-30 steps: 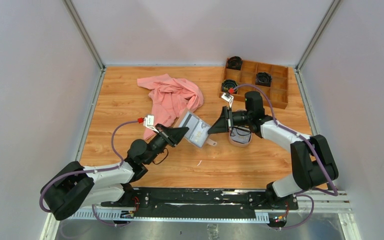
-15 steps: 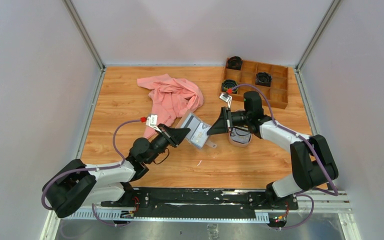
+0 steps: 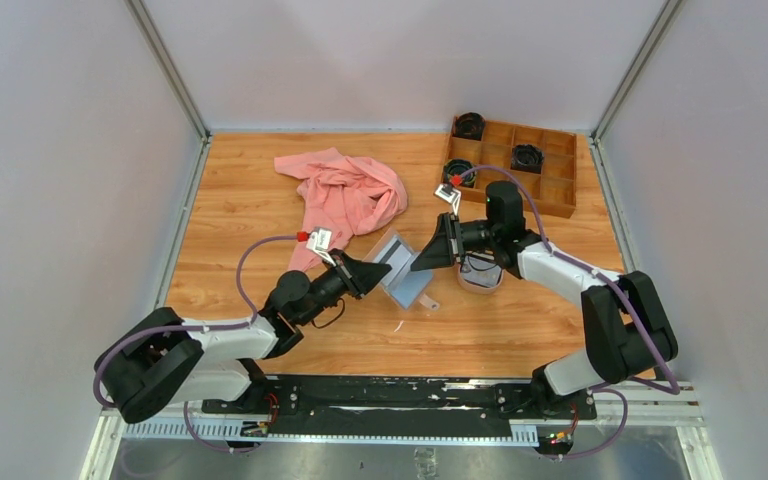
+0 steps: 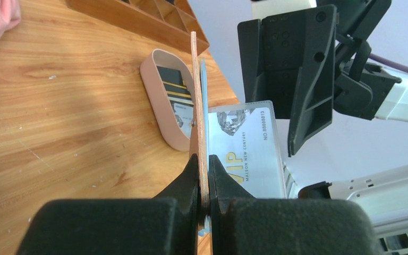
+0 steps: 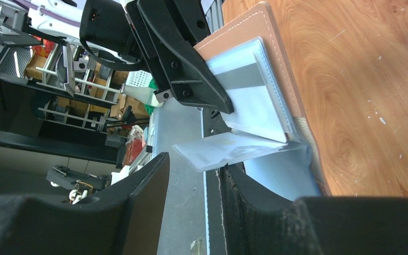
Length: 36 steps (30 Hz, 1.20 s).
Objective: Put the credit cards into the card holder
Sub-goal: Insert the credit card into the card holder.
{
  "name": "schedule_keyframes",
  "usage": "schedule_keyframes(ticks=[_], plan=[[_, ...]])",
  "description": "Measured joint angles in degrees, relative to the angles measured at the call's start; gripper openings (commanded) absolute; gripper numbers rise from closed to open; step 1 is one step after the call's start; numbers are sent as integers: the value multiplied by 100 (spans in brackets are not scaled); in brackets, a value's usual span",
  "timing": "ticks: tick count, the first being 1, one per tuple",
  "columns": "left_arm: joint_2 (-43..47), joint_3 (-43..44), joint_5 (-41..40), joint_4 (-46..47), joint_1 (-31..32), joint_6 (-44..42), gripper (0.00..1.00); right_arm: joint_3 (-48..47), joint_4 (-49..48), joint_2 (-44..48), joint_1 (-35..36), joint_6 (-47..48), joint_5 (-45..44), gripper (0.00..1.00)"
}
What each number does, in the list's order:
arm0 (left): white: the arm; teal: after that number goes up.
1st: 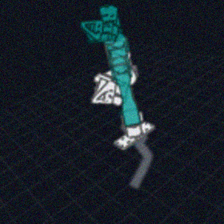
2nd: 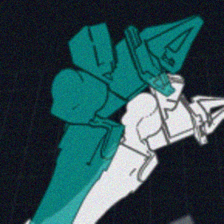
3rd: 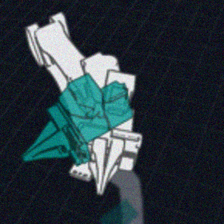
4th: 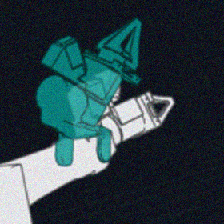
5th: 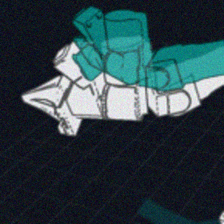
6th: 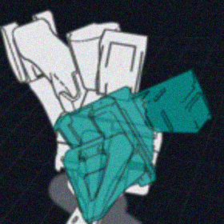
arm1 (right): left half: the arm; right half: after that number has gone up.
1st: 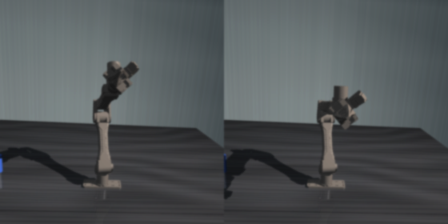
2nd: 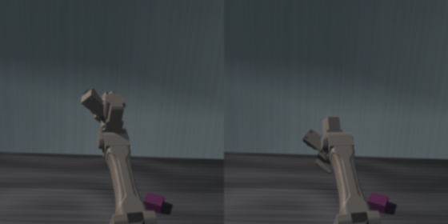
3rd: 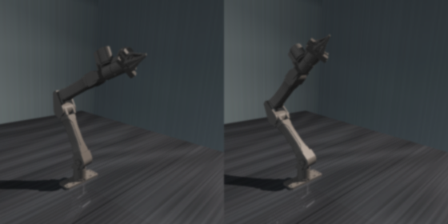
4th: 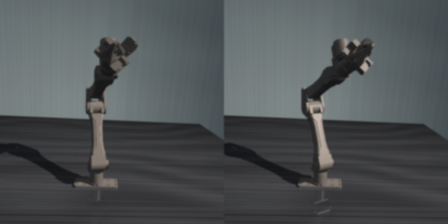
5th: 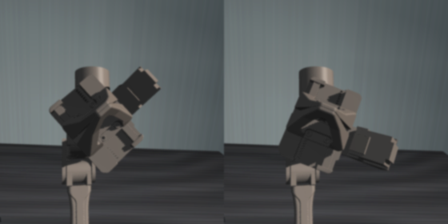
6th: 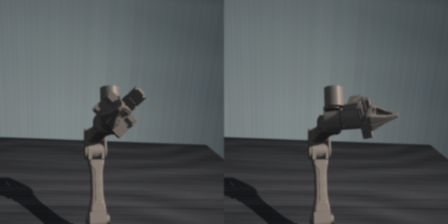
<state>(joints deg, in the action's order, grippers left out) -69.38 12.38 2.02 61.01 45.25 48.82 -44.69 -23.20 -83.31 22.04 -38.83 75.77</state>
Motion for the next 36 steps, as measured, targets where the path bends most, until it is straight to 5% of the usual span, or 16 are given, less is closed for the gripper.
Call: schedule_keyframes(ticks=[14,20,36], plan=[[-107,190,413,-79,68,-46,0,0,76,0,13,146,9,49],[-203,243,560,-96,96,-42,0,0,140,11,13,321,7,43],[-188,243,566,-81,101,317,0,-269,1703,33,13,1744,-286,36]])
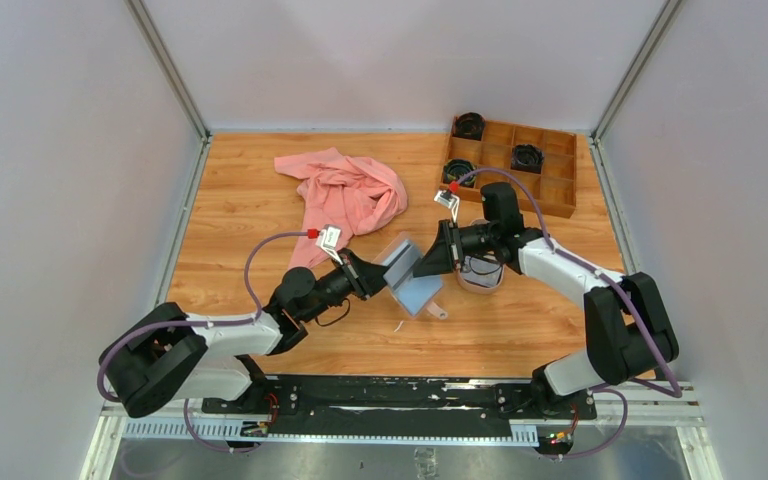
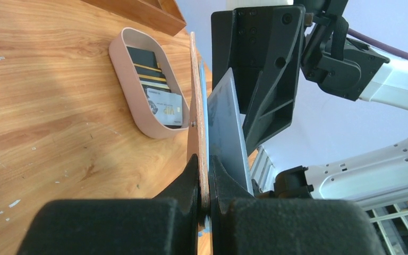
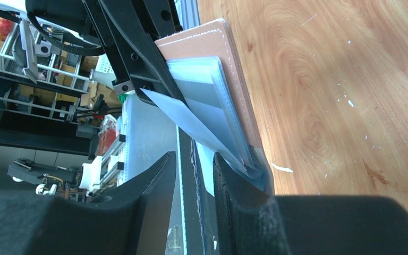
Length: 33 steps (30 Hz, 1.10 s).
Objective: Put the credit cards into the card holder
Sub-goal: Insert the credit card into the card holder.
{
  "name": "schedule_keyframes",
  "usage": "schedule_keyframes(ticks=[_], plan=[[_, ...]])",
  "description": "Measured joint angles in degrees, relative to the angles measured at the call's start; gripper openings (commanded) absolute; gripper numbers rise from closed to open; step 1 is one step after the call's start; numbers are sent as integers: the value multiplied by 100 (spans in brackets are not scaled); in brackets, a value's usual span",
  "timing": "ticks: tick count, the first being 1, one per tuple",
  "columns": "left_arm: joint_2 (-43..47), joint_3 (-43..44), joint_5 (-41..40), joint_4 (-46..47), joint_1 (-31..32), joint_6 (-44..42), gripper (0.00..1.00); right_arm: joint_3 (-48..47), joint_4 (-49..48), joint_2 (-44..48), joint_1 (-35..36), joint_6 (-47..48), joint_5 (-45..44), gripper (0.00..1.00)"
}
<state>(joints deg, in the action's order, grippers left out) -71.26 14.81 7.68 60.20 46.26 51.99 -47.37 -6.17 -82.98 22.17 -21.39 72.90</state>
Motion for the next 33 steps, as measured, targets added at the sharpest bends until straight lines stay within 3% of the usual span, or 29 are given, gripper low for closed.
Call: schedule_keyframes(ticks=[7,21,33], plan=[[-168,-2,-63,142,0,308,0,-118,474,0,2,588,-39,36],[-789,-2,-146,240,2,1047,0,-498,1947,-107,7,2938,-682,34],[-931,-223,-546,391,0,1401,0,-573,2417,-721,9,3342,-953,33]])
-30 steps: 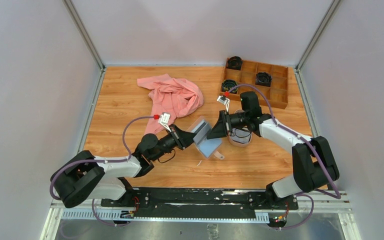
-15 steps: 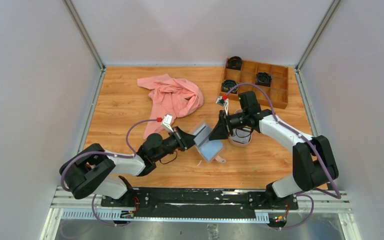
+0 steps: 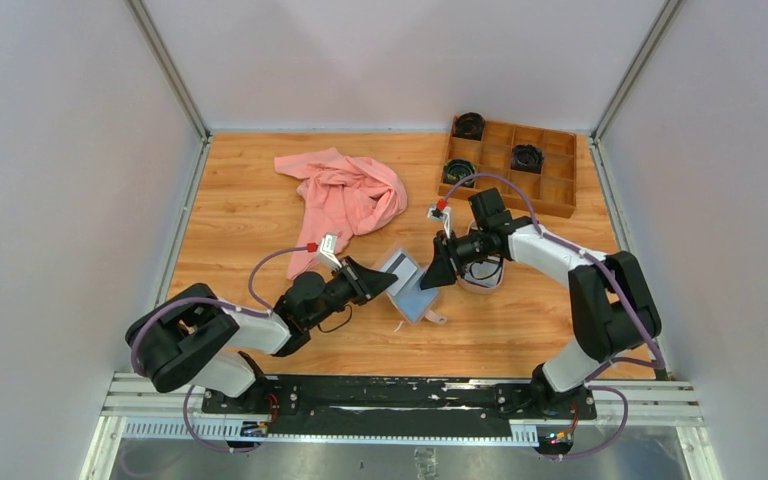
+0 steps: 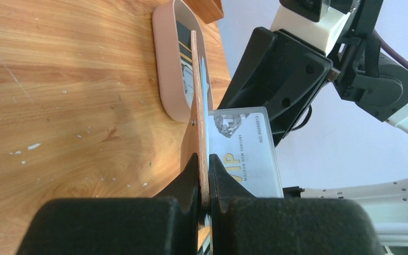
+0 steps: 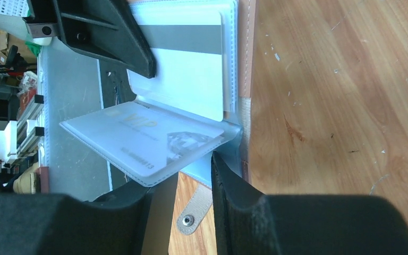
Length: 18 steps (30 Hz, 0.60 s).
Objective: Put the credit cards into the card holder
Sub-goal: Insert the credit card into the card holder.
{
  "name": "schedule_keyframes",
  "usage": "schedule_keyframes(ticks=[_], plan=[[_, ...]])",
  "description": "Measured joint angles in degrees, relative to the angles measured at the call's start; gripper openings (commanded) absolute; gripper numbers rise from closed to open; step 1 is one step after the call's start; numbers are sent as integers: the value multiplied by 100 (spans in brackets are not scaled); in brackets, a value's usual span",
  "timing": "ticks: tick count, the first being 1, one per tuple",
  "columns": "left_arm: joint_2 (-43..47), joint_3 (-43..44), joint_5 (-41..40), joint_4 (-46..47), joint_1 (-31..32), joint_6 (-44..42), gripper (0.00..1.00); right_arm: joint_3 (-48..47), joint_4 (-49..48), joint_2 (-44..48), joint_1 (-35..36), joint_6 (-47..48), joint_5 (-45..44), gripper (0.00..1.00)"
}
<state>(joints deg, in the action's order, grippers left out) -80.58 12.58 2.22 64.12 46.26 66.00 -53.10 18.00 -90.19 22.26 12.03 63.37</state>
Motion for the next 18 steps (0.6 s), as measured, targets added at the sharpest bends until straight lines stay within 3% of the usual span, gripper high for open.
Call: schedule_keyframes(ticks=[11,18], plan=[[-507,-216,-162,743,0,321,0,-74,-9,-387,0,-229,365,46],[-911,-273,-245,1279,0,437,0,-74,-251,-584,-11,-706,610,39]])
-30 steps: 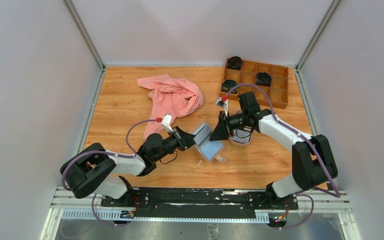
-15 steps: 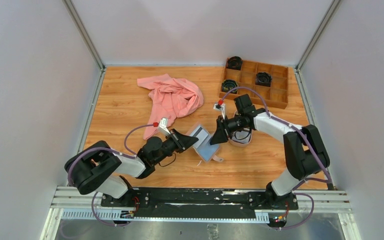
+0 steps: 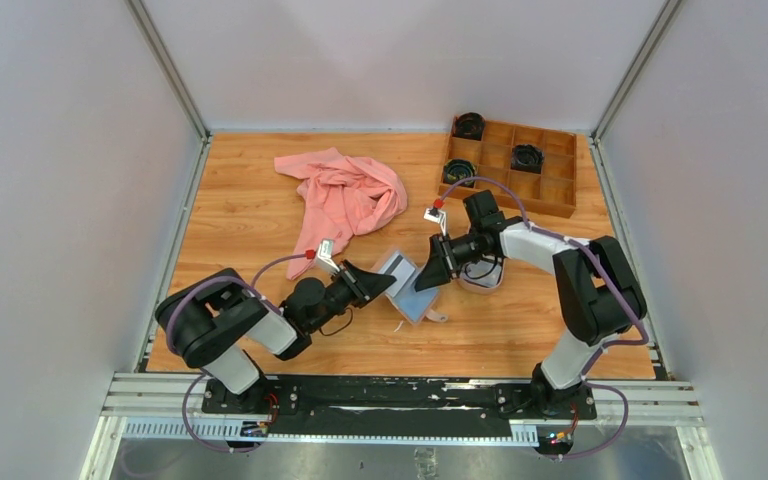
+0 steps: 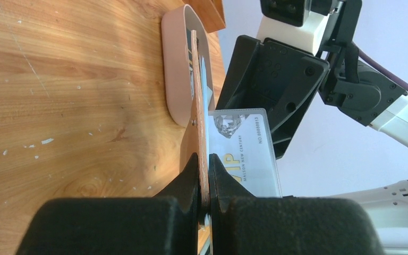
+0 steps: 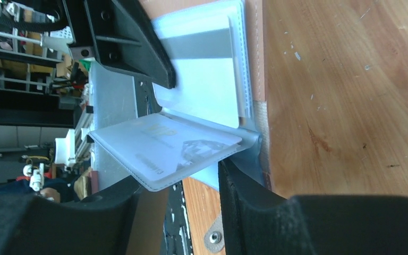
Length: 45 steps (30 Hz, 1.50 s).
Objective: Put the credit cards into the card holder
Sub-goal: Insert the credit card into the card holder.
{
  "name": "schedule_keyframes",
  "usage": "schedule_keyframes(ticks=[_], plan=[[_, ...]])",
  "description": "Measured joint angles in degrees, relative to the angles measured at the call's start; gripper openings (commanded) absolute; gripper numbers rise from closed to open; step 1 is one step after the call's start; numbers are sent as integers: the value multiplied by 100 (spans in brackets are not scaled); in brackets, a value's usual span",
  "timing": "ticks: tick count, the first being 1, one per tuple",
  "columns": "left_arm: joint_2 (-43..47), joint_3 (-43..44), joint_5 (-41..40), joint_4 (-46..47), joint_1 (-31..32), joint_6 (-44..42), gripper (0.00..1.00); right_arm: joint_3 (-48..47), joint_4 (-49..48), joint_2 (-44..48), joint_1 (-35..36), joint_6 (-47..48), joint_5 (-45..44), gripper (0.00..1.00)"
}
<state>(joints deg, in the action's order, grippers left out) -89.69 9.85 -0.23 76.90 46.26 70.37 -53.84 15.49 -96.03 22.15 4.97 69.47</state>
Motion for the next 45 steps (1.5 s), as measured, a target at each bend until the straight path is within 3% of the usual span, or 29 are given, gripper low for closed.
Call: schedule_keyframes(ticks=[13,32,45], plan=[[-1049,103,282,601,7,179,0,55,-697,-223,-4,-868,-286,33],[-1285,195,514,745,7,98,39,55,-688,-586,-2,-866,-662,33],[-1285,223,540,693,7,-2,45,11,-590,-815,9,-811,-826,32]])
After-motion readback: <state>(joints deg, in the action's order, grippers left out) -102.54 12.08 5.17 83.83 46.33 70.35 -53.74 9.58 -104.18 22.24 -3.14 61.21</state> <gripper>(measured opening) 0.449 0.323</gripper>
